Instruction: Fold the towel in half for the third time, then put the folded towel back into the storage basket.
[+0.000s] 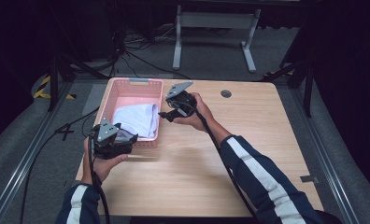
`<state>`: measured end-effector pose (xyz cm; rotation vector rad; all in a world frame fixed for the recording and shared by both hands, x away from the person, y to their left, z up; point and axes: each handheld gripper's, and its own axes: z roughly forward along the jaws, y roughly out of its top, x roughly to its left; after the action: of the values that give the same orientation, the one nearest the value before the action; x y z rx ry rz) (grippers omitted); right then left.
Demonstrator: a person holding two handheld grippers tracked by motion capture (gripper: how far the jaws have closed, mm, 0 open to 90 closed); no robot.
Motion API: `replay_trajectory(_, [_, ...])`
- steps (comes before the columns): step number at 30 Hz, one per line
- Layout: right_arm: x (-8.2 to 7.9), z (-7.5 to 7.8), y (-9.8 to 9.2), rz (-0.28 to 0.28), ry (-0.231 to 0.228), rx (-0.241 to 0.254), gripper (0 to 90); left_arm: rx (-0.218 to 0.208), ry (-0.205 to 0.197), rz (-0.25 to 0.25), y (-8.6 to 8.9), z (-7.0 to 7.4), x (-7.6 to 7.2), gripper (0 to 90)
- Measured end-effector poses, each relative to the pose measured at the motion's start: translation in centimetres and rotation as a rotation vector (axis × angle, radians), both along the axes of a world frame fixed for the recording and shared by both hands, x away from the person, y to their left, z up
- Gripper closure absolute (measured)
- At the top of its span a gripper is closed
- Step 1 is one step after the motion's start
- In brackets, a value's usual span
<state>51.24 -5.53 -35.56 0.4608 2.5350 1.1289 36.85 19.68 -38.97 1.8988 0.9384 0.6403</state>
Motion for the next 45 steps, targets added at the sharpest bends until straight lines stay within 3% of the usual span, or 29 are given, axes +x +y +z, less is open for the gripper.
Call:
replay_trajectory(4, [-2.3,0.4,-3.5,0.013,-0.015,-0.004,33.8,0.001,-0.019,-0.077,-2.1,0.1,-1.5,24.7])
replay_trajectory(6, [-3.8,0.5,-5.9,0.01,-0.013,0.003,33.4,-0.004,-0.008,-0.136,-3.6,-0.2,-2.4,24.2])
replay_trajectory(9, [-6.2,0.3,-10.3,-0.005,-0.028,-0.002,31.8,0.054,0.019,-0.238,-6.1,-1.1,-3.5,23.1])
replay_trajectory(11, [-7.8,-0.4,-13.6,-0.033,-0.013,0.001,30.9,0.097,0.036,-0.295,-7.5,-1.8,-4.0,21.9])
replay_trajectory(13, [-10.1,-2.0,-17.8,-0.069,-0.026,-0.044,30.8,0.151,0.066,-0.362,-9.0,-2.8,-4.2,21.7])
replay_trajectory(14, [-11.0,-2.9,-19.7,-0.095,-0.018,-0.045,30.8,0.168,0.083,-0.381,-9.5,-3.5,-4.1,21.4])
replay_trajectory(16, [-12.8,-4.7,-23.4,-0.128,0.022,-0.047,29.5,0.186,0.126,-0.406,-10.3,-4.7,-3.9,21.2])
replay_trajectory(18, [-14.5,-6.5,-26.7,-0.176,0.046,-0.01,29.2,0.215,0.167,-0.421,-10.8,-6.0,-3.7,21.0])
replay_trajectory(20, [-15.7,-7.9,-29.0,-0.202,0.055,-0.049,27.5,0.241,0.188,-0.428,-11.2,-7.2,-3.5,21.2])
replay_trajectory(21, [-16.3,-8.5,-30.0,-0.217,0.072,-0.045,26.8,0.256,0.187,-0.432,-11.3,-7.4,-3.5,21.5])
replay_trajectory(23, [-17.1,-9.2,-31.3,-0.232,0.117,0.01,26.8,0.267,0.196,-0.418,-11.5,-8.0,-3.3,22.1])
replay_trajectory(24, [-17.1,-9.2,-31.3,-0.232,0.117,0.01,26.8,0.267,0.196,-0.418,-11.5,-8.0,-3.3,20.4])
replay_trajectory(25, [-17.5,-9.6,-31.7,-0.241,0.123,0.015,26.9,0.231,0.217,-0.416,-11.3,-8.3,-3.1,20.4])
replay_trajectory(27, [-18.1,-10.3,-32.2,-0.255,0.159,-0.017,23.2,0.211,0.218,-0.408,-11.0,-8.4,-3.0,20.2])
replay_trajectory(31, [-18.3,-10.7,-32.2,-0.272,0.161,-0.011,19.7,0.169,0.239,-0.412,-11.0,-8.8,-2.7,18.5])
replay_trajectory(35, [-18.2,-11.1,-32.4,-0.275,0.143,0.016,17.7,0.171,0.238,-0.418,-11.0,-8.8,-2.6,16.9])
replay_trajectory(45, [-18.1,-11.2,-32.4,-0.27,0.139,0.027,16.5,0.171,0.245,-0.423,-11.1,-8.8,-2.4,15.6])
